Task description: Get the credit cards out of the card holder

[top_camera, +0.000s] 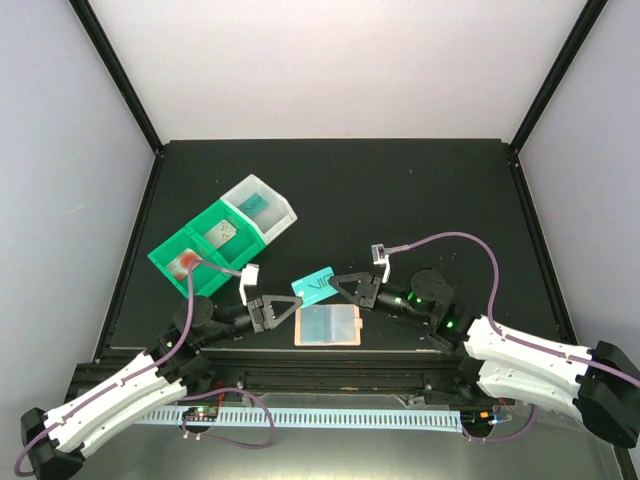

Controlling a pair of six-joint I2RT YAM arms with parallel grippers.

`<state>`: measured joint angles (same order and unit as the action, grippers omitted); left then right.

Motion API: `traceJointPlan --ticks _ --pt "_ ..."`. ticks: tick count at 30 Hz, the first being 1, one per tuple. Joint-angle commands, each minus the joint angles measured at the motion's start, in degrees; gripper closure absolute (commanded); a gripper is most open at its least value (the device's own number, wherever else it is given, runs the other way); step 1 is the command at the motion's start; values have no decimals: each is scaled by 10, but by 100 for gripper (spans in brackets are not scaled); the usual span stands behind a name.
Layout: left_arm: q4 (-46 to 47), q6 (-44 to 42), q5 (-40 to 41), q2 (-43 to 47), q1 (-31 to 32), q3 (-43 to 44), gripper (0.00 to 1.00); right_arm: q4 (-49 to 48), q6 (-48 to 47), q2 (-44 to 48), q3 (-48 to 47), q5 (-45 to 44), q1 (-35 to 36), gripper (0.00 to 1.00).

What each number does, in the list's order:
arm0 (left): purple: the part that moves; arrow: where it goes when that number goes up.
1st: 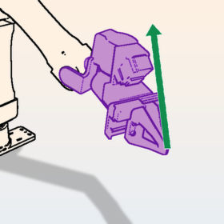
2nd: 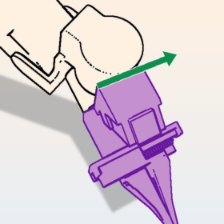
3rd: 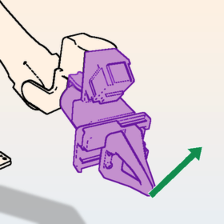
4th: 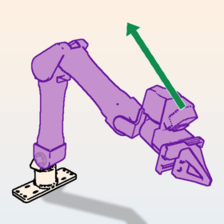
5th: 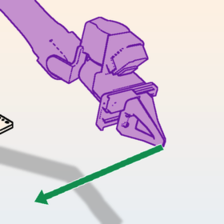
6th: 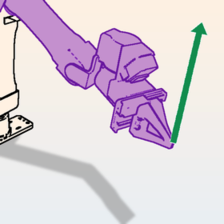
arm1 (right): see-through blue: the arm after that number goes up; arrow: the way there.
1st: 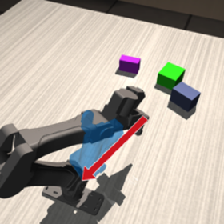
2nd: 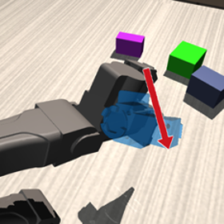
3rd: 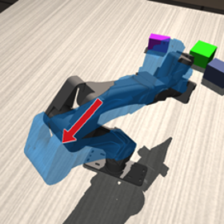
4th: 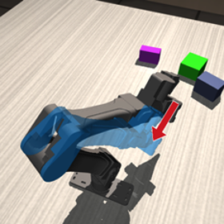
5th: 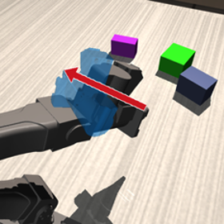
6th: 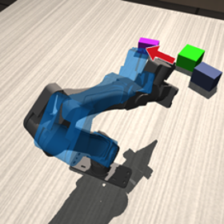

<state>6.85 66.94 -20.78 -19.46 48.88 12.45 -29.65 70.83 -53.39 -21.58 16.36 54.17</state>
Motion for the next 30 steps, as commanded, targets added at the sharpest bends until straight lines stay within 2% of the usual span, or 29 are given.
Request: traceJointPlan --ticks 1,5,11,15,20,26,30 --pt "-22 -17 19 13 2 -5 98 5 -17 6 12 -19 -1 83" --pt "-51 -29 35 22 2 -2 98 47 -40 24 21 -24 -1 64" --pt "-96 -51 58 33 -6 14 98 154 -87 81 21 -20 -1 20" --pt "-138 -80 66 12 -27 46 98 204 -112 130 26 -25 -1 1" --pt "-204 -131 42 -55 -93 114 98 254 -132 177 33 -19 0 0" --pt "-236 -167 0 -108 -222 154 98 301 -145 224 41 -23 -1 0" --pt "-252 -221 9 -162 -292 178 98 389 -181 245 11 -35 -1 0"
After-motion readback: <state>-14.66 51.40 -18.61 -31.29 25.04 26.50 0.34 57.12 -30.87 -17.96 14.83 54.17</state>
